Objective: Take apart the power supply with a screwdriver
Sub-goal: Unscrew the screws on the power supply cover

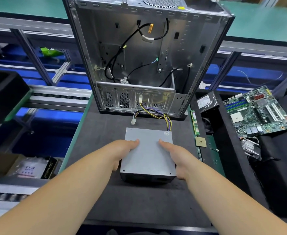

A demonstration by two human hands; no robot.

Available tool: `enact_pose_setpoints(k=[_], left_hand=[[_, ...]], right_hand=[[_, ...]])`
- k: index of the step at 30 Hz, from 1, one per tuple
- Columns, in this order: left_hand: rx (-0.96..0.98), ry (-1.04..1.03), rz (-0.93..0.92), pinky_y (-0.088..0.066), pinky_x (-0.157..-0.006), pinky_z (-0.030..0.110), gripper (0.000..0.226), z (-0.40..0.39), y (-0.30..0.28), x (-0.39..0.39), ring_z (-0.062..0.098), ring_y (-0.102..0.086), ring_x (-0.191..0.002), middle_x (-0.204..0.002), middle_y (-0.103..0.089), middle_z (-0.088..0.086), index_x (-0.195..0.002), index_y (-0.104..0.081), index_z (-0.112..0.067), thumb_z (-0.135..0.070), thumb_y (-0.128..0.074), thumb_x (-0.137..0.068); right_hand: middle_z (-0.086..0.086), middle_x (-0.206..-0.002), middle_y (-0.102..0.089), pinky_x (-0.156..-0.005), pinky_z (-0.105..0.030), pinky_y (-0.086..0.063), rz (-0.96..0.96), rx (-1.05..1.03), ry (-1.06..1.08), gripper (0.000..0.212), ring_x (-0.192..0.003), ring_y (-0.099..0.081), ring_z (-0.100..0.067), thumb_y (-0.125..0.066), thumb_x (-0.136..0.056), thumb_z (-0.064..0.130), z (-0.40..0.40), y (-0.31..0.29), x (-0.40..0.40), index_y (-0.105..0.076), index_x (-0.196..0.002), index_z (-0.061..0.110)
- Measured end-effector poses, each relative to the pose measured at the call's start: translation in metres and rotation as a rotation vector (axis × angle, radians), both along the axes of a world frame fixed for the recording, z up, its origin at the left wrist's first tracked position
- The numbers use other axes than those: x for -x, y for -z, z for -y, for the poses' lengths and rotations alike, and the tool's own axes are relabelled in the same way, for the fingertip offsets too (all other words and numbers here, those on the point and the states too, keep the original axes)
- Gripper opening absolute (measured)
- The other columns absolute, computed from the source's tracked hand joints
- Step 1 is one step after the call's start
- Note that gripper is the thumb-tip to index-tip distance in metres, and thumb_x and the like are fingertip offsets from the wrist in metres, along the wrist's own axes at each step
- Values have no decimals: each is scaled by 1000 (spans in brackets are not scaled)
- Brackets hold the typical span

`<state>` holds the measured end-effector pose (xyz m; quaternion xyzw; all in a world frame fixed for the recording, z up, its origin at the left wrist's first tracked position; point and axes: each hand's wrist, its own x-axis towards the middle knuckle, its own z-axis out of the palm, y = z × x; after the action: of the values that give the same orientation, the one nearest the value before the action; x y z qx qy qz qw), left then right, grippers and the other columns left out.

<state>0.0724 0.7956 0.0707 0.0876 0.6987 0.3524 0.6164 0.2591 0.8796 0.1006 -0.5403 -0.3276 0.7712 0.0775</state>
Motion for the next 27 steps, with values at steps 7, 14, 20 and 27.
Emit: enact_pose_setpoints(k=[7, 14, 20, 27], left_hand=[[-19, -20, 16, -44, -108, 43, 29, 8, -7, -5, 20, -68, -107, -109, -75, -2, -106, -71, -19, -43, -68, -90], [3, 2, 5, -41, -110, 40, 38, 15, -9, -11, 19, -67, -110, -108, -75, -3, -109, -71, -22, -51, -71, -85], [2, 23, 30, -50, -102, 41, 34, 12, -14, -12, 21, -73, -96, -97, -77, 0, -106, -72, -17, -43, -75, -84], [-25, 20, 58, -51, -101, 41, 39, 7, -29, -12, 20, -74, -92, -95, -77, -1, -104, -72, -19, -47, -79, -78]], right_hand=[[-7, -96, -78, -58, -32, -59, 40, -28, 3, 28, -83, -76, -24, -68, -93, 35, 2, 4, -3, -70, -111, 12], [9, -86, -78, -69, -28, -48, 141, -82, -59, 37, -81, -74, -12, -72, -83, 54, 9, 8, -6, -72, -104, 23], [1, -84, -78, -74, -33, -57, 183, -118, -59, 29, -77, -75, -19, -74, -88, 40, 6, 7, -1, -73, -101, 14], [-1, -81, -78, -75, -34, -57, 186, -150, -58, 27, -75, -74, -20, -73, -89, 37, -1, 4, 4, -72, -99, 12]])
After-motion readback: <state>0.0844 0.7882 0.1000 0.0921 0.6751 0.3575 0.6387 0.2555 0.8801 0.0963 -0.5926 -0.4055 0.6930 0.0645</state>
